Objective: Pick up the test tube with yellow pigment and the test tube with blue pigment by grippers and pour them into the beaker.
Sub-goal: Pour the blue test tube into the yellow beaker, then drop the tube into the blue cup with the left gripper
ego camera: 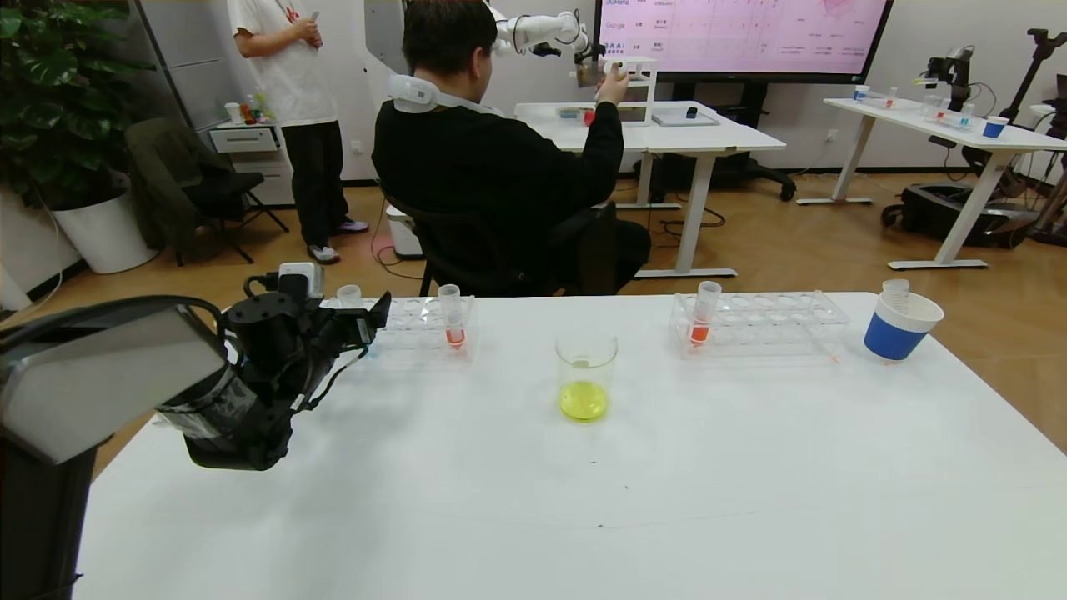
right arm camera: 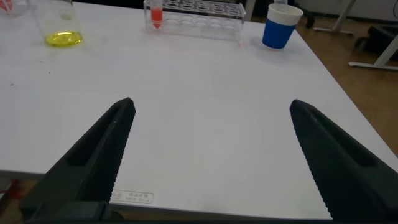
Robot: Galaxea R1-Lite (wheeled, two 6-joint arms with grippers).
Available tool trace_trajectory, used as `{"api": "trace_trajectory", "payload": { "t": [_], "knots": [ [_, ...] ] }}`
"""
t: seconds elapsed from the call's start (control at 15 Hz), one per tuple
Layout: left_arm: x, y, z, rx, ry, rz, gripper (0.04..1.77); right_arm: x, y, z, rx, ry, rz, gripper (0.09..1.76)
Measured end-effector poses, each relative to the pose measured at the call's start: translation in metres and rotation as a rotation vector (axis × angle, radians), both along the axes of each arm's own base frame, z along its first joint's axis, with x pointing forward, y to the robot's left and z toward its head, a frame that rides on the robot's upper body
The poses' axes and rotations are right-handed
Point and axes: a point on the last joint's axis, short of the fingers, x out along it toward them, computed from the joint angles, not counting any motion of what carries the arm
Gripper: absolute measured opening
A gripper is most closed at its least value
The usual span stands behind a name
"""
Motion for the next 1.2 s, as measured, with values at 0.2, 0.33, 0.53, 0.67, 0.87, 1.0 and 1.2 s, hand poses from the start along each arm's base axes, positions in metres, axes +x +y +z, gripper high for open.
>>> {"api": "trace_trajectory", "payload": {
  "t": [0.2,0.33,0.53,0.67,0.87,1.0,1.2],
  "knots": [
    [0.001,0.001,-0.001,0.000,-0.003,0.001,1.75,0.000,0.000,0.000,0.000,0.000,0.000,1.74],
    [0.002,0.001,0.000,-0.004,-0.004,0.001,1.75,0.000,0.000,0.000,0.000,0.000,0.000,1.74],
    [0.001,0.001,0.000,-0.005,-0.004,0.002,1.42,0.000,0.000,0.000,0.000,0.000,0.000,1.74],
    [0.001,0.001,0.000,-0.005,-0.004,0.002,0.55,0.000,0.000,0.000,0.000,0.000,0.000,1.74],
    [0.000,0.001,0.000,-0.005,-0.005,0.003,0.54,0.000,0.000,0.000,0.000,0.000,0.000,1.74],
    [0.000,0.001,0.001,-0.005,-0.007,0.003,0.50,0.000,0.000,0.000,0.000,0.000,0.000,1.74],
    [0.000,0.002,0.010,-0.005,-0.018,0.005,0.50,0.000,0.000,0.000,0.000,0.000,0.000,1.74]
  ]
}}
